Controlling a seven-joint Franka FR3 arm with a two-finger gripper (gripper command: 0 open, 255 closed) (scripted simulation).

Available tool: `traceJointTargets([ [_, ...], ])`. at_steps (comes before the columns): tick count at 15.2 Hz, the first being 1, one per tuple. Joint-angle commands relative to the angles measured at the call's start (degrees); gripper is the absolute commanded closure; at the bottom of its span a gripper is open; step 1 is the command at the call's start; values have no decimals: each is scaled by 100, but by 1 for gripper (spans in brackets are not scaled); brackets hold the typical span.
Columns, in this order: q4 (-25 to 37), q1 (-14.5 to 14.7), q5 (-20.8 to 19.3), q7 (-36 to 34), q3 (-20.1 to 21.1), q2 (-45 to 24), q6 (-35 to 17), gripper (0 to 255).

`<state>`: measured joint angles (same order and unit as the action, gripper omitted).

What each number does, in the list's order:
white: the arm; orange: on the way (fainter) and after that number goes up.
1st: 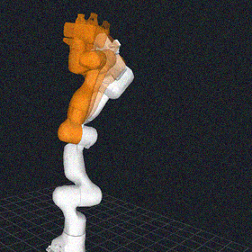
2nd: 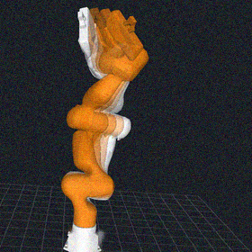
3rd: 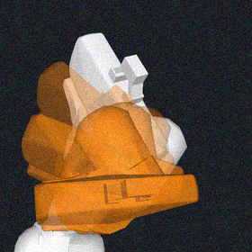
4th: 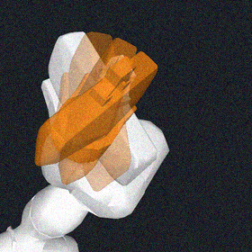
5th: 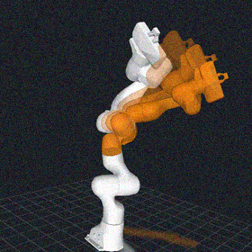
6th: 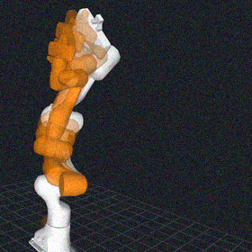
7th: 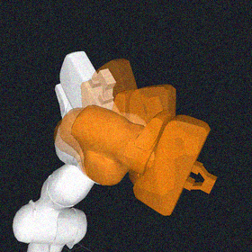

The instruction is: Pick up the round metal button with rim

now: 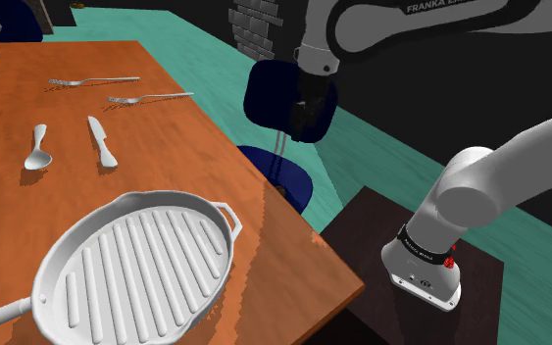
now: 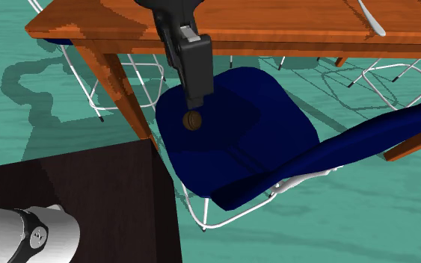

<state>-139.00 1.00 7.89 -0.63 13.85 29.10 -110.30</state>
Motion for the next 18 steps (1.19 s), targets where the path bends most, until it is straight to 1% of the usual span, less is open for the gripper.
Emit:
traceJointTargets([
  [1,-81,24,2,-160,156,-270,-216,0],
  [6,-106,70,-79,-635,565,-1155,-777,0],
  [11,-3,113,-306,-1158,890,-2118,-1271,0],
  [18,-205,99,-459,-1277,928,-2529,-1860,0],
])
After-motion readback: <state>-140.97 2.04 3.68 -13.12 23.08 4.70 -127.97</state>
